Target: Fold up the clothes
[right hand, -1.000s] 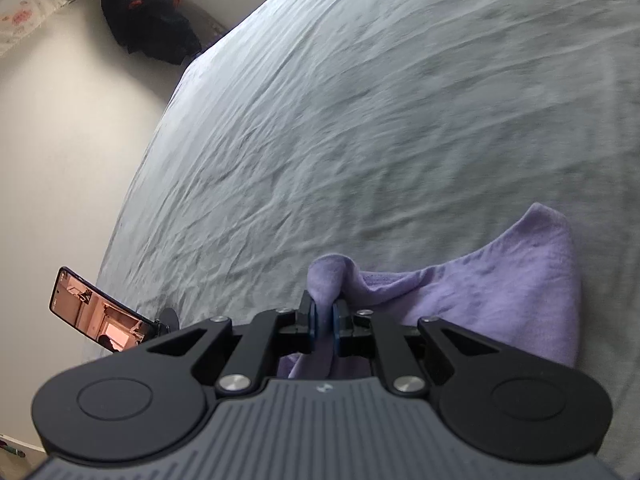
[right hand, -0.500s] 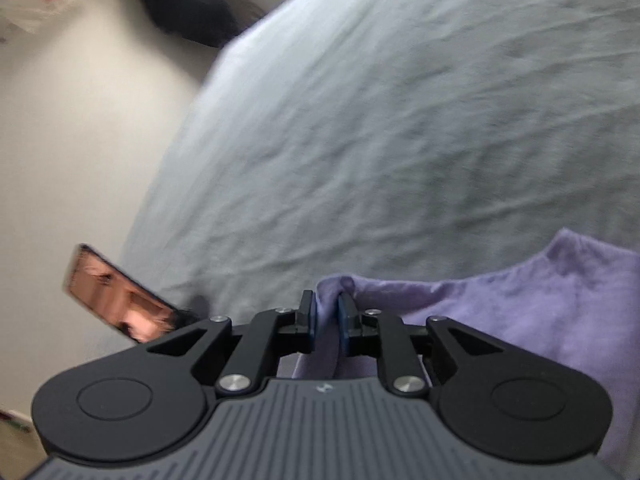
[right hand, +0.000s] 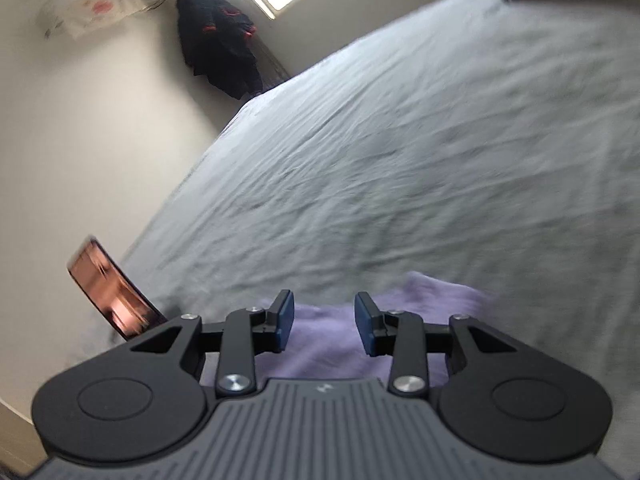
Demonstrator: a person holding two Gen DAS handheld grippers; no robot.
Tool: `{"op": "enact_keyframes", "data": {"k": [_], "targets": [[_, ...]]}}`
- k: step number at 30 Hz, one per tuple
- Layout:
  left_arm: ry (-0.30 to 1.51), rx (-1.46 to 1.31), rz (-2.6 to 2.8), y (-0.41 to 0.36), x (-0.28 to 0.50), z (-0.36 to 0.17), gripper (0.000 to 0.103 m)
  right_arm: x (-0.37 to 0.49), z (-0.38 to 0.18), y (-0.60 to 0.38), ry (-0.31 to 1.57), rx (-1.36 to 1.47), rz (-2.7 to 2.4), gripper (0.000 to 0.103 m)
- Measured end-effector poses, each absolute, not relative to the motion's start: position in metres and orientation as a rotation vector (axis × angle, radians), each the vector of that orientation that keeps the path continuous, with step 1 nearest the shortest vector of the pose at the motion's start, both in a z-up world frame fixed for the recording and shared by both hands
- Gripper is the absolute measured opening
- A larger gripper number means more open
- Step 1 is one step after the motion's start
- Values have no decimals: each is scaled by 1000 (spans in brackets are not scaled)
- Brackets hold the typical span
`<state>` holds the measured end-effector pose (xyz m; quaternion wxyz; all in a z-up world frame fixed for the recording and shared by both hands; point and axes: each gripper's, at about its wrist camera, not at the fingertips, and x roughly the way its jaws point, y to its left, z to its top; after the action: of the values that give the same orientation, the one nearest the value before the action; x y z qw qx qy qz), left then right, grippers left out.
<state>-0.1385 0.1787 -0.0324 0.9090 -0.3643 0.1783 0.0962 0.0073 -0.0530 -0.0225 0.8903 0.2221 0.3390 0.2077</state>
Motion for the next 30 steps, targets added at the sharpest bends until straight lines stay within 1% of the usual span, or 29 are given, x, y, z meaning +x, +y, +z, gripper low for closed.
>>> {"op": "enact_keyframes", "data": {"k": [1,4,8,11,12,13,17,19,22,23,29,30], "targets": [[370,-740,175,176,-136,-31,27,-1,-24,-53,688,414,417,38],[397,-656,127,165,-125,-19,32,-22,-29,-49,629,259,378,44],[460,-476,86,147,-105,2,33,-37,-39,-43,559,99,360,52],[502,-407,37,142,-85,10,30,-42,-46,-41,507,60,352,53],[514,-395,10,142,-76,11,27,-41,-48,-40,499,56,367,53],[525,-384,-25,142,-67,10,21,-41,-49,-39,494,49,391,53],[542,-268,-51,136,-32,-4,19,-38,-54,-30,462,-54,431,53],[556,-215,-29,136,-20,-17,19,-34,-62,-30,480,-82,425,53],[572,-202,17,145,-12,-41,23,-28,-70,-43,527,-15,431,53],[567,-220,22,149,-11,-46,23,-28,-69,-46,526,2,440,53],[545,-383,-6,172,-16,-50,25,-32,-59,-65,519,108,489,53],[549,-391,1,173,-18,-47,28,-33,-57,-68,518,126,497,54]]}}
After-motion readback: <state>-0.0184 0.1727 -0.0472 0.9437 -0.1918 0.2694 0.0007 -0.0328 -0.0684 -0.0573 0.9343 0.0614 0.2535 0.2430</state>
